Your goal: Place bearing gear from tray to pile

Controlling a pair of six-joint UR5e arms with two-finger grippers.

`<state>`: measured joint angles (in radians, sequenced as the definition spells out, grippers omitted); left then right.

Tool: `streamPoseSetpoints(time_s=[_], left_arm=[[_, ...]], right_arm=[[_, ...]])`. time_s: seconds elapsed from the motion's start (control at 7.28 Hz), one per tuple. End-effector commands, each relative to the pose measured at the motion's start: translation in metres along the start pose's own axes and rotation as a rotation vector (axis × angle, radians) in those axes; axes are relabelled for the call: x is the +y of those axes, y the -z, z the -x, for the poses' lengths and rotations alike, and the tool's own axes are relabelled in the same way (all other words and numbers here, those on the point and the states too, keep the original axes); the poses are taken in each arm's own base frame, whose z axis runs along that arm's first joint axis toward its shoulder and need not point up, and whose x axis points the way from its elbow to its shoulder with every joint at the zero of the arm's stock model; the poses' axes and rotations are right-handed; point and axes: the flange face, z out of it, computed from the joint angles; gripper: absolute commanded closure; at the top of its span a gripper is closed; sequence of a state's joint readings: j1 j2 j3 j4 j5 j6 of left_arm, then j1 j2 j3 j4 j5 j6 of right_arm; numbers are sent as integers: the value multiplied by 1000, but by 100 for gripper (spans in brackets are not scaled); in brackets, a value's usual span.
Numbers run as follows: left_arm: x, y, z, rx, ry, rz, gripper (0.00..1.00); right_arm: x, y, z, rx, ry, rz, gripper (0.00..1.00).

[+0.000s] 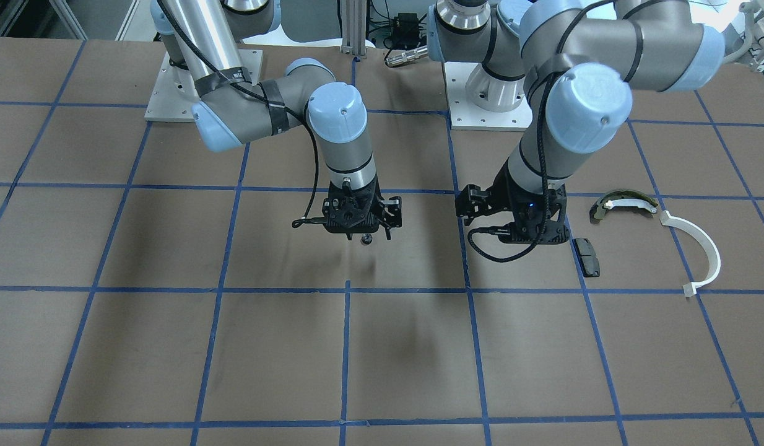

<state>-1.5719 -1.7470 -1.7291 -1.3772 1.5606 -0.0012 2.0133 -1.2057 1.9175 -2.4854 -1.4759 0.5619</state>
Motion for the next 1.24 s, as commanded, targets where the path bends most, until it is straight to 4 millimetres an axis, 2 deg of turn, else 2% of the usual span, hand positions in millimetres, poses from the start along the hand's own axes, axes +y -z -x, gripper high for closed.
streamPoseSetpoints(time_s=[0.0,0.14,0.27,0.41,0.55,0.69,0.82,1.1], left_arm=[[0,-69,-12,-2,71,34,0],[1,-83,-45,4,95,-24,0],[10,-96,-99,-2,92,-55,0],[22,-115,-146,-2,86,-85,0],[29,-137,-177,-7,75,-98,0],[34,-156,-192,-17,63,-86,0],[47,-167,-200,-24,47,-77,0],[54,-187,-197,-12,40,-104,0]], right_arm=[[-55,21,-70,87,-32,-37,0],[-78,39,-114,117,16,-10,0],[-97,64,-161,134,-2,7,0],[-106,91,-197,145,-59,10,0],[-119,105,-244,156,-101,21,0],[-134,115,-306,168,-92,25,0],[-141,125,-371,181,-102,37,0],[-135,147,-484,190,19,59,0]])
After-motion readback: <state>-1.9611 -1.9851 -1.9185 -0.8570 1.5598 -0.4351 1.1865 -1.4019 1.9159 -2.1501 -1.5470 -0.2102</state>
